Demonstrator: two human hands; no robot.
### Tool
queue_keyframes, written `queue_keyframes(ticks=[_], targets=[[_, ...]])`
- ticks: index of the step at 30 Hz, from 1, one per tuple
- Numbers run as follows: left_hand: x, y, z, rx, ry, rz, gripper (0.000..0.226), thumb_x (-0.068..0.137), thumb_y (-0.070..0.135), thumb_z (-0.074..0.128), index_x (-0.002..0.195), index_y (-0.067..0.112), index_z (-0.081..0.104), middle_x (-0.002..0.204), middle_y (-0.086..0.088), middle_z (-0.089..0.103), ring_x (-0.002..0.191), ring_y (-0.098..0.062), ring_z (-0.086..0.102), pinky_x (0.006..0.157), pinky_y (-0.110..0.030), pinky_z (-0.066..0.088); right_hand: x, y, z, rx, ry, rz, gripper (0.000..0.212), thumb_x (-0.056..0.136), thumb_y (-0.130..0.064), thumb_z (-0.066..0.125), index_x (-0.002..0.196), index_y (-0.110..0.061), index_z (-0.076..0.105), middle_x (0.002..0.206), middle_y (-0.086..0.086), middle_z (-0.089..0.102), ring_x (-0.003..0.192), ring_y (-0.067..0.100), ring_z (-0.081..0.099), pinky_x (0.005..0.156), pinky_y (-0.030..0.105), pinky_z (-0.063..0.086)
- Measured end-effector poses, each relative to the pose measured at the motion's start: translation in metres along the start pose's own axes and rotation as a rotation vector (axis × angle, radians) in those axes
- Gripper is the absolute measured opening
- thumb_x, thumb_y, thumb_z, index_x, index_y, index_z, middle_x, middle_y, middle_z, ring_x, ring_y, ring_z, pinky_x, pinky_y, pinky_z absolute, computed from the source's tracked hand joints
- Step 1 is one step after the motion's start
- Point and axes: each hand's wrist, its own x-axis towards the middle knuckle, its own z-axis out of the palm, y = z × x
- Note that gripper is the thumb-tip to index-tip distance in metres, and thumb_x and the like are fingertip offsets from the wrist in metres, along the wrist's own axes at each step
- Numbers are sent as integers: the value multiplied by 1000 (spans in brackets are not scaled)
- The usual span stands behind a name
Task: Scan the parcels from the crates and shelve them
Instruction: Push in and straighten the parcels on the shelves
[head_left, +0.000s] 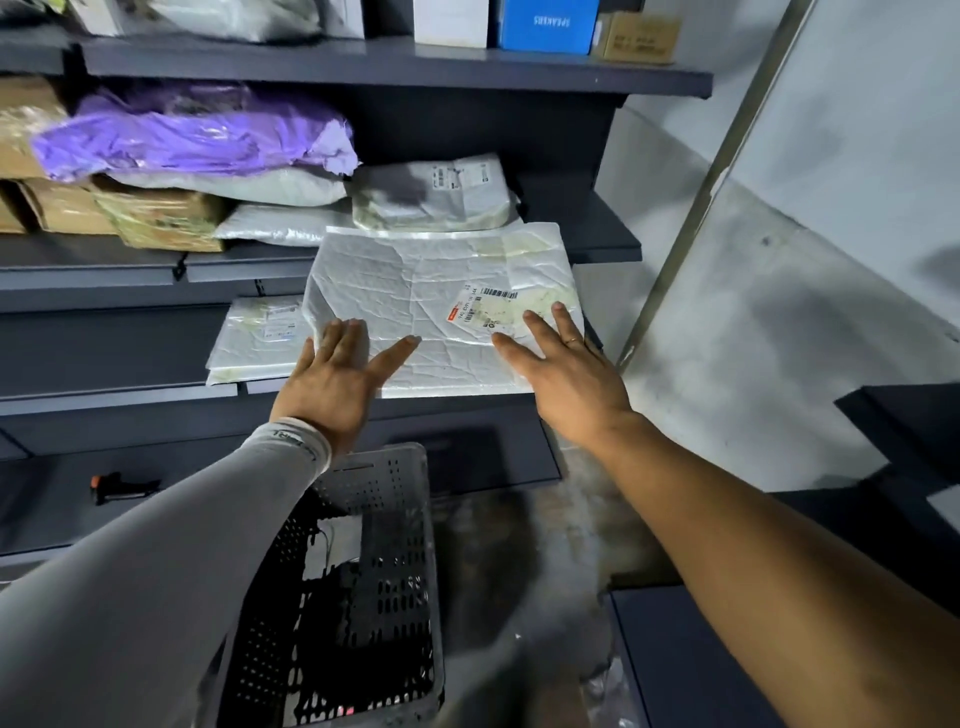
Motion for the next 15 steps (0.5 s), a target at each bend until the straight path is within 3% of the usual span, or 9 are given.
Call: queue_keyframes(ticks=[6,15], targets=[[16,11,-34,-2,53,36,86,99,5,26,159,56,-8,170,-19,11,159,-39,4,129,-52,11,-4,16,-33,-25,31,31,83,97,4,39,164,-40,16,174,7,10,160,38,-1,123,48,30],[59,-12,-58,27,34,93,85,85,15,5,163,49,-3,166,-22,16,157,-41,9,128,-55,15,34,16,-57,-82,72,63,82,98,3,43,164,-38,21,173,8,17,159,39,7,119,47,35]])
